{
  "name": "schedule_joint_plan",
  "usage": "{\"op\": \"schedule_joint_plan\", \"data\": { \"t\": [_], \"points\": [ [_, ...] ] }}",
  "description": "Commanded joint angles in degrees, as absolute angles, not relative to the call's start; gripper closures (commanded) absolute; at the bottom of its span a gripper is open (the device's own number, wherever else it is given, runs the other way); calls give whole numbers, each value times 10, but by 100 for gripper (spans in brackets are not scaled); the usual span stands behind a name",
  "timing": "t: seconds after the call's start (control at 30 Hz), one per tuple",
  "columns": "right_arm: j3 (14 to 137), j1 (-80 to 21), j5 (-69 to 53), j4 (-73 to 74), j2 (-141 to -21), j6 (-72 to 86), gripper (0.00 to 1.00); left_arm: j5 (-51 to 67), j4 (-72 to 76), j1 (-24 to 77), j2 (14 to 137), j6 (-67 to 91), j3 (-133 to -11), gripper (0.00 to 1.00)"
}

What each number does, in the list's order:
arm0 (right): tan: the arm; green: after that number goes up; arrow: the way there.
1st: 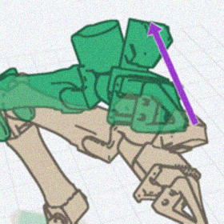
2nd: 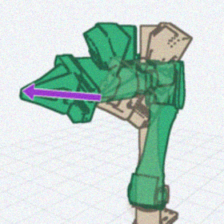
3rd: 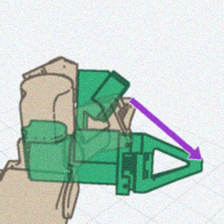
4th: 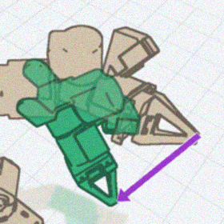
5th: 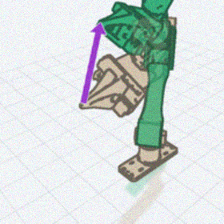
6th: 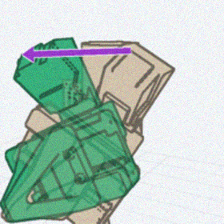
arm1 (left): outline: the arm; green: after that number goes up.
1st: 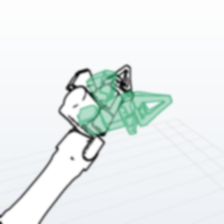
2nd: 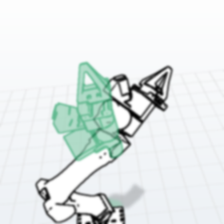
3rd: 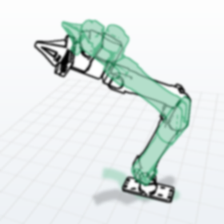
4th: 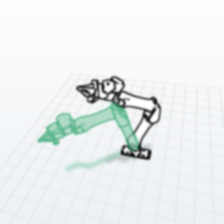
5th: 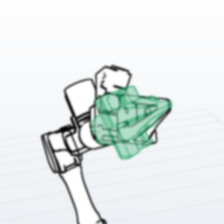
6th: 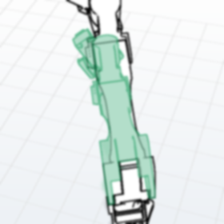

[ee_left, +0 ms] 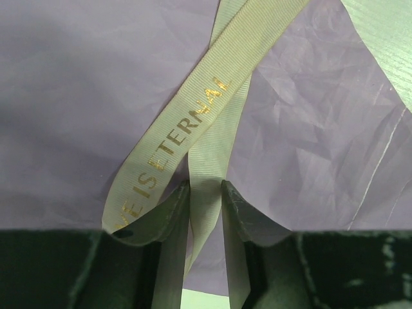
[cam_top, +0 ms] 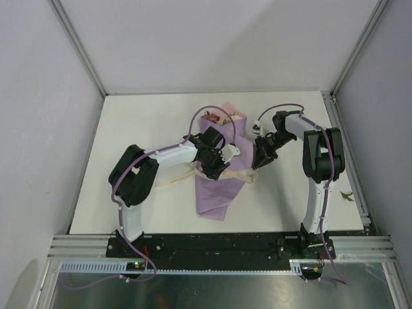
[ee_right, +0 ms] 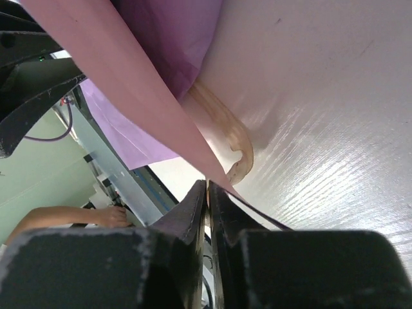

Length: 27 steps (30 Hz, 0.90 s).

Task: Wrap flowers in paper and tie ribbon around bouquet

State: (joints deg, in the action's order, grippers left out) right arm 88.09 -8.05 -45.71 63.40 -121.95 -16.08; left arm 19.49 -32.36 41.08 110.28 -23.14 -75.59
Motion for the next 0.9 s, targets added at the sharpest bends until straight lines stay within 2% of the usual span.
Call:
{"op": "schedule_joint_plan", "data": {
  "t": [0.0, 0.2, 0.3, 0.4, 0.5, 0.77, 0.87],
  "points": [
    [896, -78, -440, 635, -1211, -174, 86, 187, -316, 415, 1111, -249, -770, 69],
    [897, -75, -439, 633, -1205, -173, 82, 185, -316, 415, 1116, -254, -769, 69],
    [897, -75, -438, 633, -1207, -173, 91, 184, -316, 415, 1116, -255, -768, 70],
    [898, -73, -433, 638, -1208, -174, 92, 184, -316, 416, 1117, -257, -769, 70],
    [895, -71, -435, 641, -1206, -178, 99, 182, -316, 416, 1118, -257, -770, 70],
    [892, -41, -462, 650, -1177, -177, 100, 174, -316, 415, 1122, -263, -764, 69],
    [886, -23, -478, 650, -1166, -178, 100, 171, -316, 415, 1121, -267, -760, 66]
  ]
}}
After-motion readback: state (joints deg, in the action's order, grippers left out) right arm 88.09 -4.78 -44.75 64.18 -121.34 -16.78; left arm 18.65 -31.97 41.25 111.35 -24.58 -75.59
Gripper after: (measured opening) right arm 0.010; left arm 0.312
